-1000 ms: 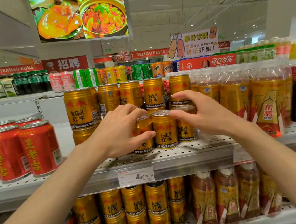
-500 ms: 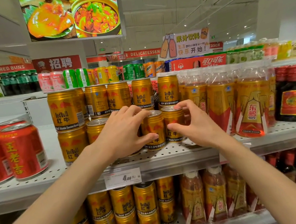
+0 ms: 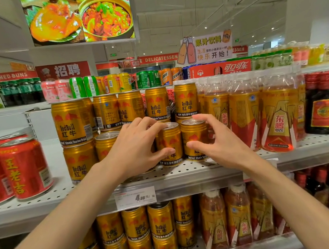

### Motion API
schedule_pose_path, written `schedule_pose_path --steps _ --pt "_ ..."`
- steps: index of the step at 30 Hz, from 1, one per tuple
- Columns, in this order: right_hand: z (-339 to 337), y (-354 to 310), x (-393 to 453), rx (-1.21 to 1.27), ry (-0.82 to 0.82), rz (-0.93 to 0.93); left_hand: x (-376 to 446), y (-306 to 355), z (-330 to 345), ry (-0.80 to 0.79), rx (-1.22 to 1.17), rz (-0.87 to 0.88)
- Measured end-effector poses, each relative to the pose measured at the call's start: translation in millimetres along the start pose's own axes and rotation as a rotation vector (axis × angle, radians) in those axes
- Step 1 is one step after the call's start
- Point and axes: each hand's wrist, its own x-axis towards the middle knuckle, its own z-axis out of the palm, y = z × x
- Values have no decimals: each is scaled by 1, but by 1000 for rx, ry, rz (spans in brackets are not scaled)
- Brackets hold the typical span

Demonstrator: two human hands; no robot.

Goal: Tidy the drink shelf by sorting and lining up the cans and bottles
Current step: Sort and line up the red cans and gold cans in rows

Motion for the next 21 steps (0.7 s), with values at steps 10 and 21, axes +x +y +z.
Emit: schedule_pose_path --steps 10,21 --pt "9 -11 -7 -137 39 -16 -14 1 -6 72 -152 -21" --pt "33 -47 4 -520 96 -308 -100 -24 -29 461 -393 -291"
